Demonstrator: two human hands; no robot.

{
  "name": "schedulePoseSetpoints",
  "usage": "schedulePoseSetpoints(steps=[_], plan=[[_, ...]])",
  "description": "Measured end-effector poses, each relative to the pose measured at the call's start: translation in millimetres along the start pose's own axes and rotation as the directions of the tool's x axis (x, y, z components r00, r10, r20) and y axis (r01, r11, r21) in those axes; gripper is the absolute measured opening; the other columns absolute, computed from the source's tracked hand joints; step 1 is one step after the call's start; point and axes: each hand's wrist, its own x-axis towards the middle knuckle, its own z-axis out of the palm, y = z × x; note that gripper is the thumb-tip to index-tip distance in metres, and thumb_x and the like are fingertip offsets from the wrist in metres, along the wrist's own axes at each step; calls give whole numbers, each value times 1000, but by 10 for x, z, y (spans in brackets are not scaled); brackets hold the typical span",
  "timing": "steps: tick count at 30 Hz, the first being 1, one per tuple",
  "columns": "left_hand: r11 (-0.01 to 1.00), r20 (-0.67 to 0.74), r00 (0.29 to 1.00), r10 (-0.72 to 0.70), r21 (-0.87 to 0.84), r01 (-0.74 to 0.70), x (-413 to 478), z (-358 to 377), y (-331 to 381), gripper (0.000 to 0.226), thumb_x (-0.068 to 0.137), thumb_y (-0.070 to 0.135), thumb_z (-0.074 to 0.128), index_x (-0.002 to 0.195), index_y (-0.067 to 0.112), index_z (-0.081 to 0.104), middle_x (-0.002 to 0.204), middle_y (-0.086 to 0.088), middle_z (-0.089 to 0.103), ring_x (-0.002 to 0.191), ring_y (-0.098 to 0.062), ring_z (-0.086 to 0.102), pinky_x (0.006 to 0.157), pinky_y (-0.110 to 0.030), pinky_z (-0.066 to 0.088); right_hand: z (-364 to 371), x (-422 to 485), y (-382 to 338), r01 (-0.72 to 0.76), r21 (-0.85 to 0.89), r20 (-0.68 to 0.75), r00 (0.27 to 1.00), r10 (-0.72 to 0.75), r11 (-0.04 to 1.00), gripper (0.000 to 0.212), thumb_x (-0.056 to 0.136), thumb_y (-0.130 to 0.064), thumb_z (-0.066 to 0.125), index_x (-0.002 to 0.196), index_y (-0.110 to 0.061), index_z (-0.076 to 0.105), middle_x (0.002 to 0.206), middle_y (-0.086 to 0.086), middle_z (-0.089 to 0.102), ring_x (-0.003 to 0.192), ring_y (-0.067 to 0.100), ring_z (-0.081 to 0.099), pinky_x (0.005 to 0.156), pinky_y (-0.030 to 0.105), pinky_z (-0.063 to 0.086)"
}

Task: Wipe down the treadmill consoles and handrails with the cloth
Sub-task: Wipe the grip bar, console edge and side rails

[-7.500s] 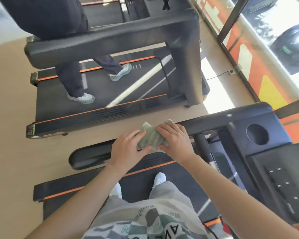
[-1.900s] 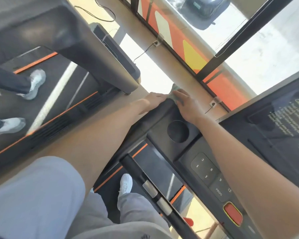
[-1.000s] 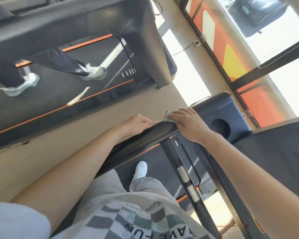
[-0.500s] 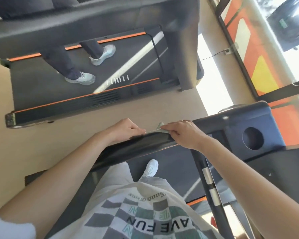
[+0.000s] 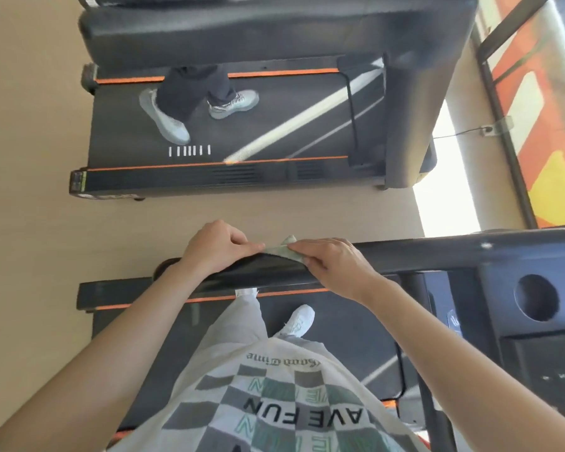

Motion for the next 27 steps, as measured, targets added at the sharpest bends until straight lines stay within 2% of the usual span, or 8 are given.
schedulePoseSetpoints(steps=[4,7,12,15,19,22,25,27], plan=[[991,-127,989,-73,105,87,-134,-149,-227,49,77,71,71,55,28,69,48,12,59,58,-14,57,53,-27,35,85,199,-278,-22,18,103,994,20,1000,37,101,-31,47,134,-45,57,118,-10,71,103,28,63,87,37,52],[977,-177,977,-117,154,145,-215,-280,-419,52,76,75,68,56,27,70,57,9,65,63,-15,61,56,-27,39,109,388,-490,-18,5,216,976,16,1000,38,103,-35,44,137,-49,52,114,-6,69,102,29,61,91,40,51],[974,-181,961,-207,58,221,-355,-498,-779,46,73,71,74,62,27,72,65,14,69,70,-12,65,58,-27,41,266,697,-772,-3,48,334,942,-13,999,41,103,-34,46,141,-47,51,129,-3,66,115,27,59,100,39,47],[967,-168,955,-245,24,252,-423,-616,-981,42,72,68,77,68,26,72,78,16,70,79,-12,65,68,-31,49,354,829,-915,11,99,382,923,-49,995,41,103,-30,47,141,-44,52,139,-6,61,122,24,56,106,37,43],[970,-86,975,-205,-150,190,-451,-695,-1204,31,77,49,84,73,21,71,82,9,72,83,-12,67,79,-35,53,412,986,-1071,24,169,429,898,-96,985,42,103,-23,49,142,-36,54,149,-8,52,135,20,48,115,33,33],[928,34,992,-125,-350,129,-378,-684,-1335,9,85,22,82,84,28,75,89,11,76,91,-9,70,94,-35,53,388,1080,-1118,19,230,462,878,-126,973,40,102,-19,52,141,-29,57,149,-8,51,135,14,46,111,18,29],[898,210,977,-22,-426,112,-274,-714,-1383,38,91,6,72,87,42,80,104,17,77,104,-4,69,103,-26,47,314,1185,-1106,-29,292,507,852,-129,956,37,100,-18,58,136,-24,62,139,-9,60,122,7,54,106,17,37],[899,267,964,9,-424,109,-171,-739,-1366,27,91,12,73,88,37,82,104,14,78,105,-7,69,104,-28,47,265,1254,-1064,-74,314,530,841,-110,946,33,98,-16,61,130,-21,67,128,-9,67,110,5,60,101,19,43]])
